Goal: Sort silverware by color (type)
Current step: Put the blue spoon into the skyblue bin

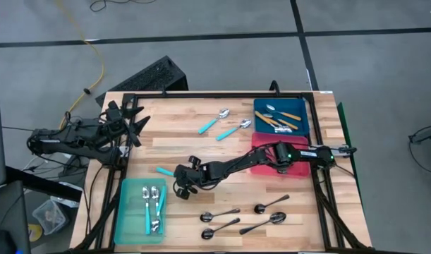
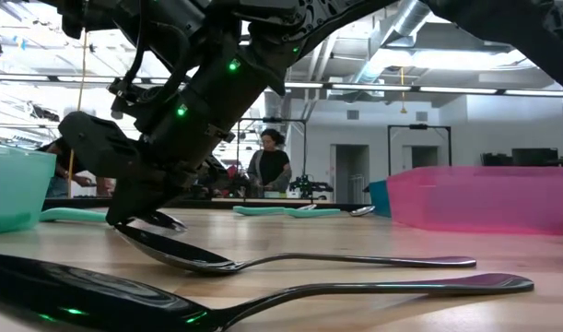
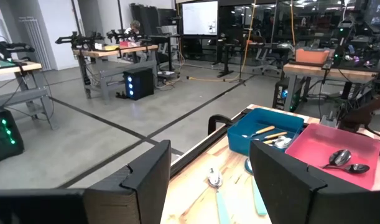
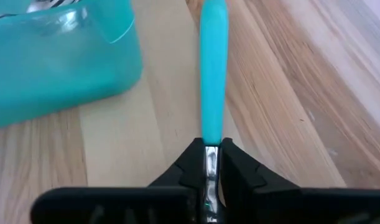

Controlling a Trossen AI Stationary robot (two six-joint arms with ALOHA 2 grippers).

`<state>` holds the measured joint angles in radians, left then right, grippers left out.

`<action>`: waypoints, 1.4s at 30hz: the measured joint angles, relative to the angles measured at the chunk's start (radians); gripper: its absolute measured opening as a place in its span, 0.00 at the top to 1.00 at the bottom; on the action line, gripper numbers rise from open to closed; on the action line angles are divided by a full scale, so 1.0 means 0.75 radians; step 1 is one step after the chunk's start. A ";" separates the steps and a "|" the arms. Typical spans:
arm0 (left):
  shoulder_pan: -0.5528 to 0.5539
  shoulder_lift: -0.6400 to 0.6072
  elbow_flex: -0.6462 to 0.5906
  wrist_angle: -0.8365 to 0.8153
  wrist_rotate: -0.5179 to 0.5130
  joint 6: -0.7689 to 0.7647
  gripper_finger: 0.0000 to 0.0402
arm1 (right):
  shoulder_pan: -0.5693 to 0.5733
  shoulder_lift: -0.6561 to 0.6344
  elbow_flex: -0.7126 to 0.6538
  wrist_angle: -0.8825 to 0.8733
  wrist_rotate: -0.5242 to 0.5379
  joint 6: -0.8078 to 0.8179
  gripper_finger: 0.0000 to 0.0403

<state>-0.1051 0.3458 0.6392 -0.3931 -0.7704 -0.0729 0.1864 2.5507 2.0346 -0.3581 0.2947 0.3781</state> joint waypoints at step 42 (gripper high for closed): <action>0.000 0.000 0.000 0.003 -0.001 -0.003 0.49 | -0.042 -0.001 0.338 0.048 0.298 -0.602 0.87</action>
<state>-0.1051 0.3458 0.6392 -0.3912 -0.7712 -0.0750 0.1547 2.5500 2.2882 -0.3222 0.5179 -0.0737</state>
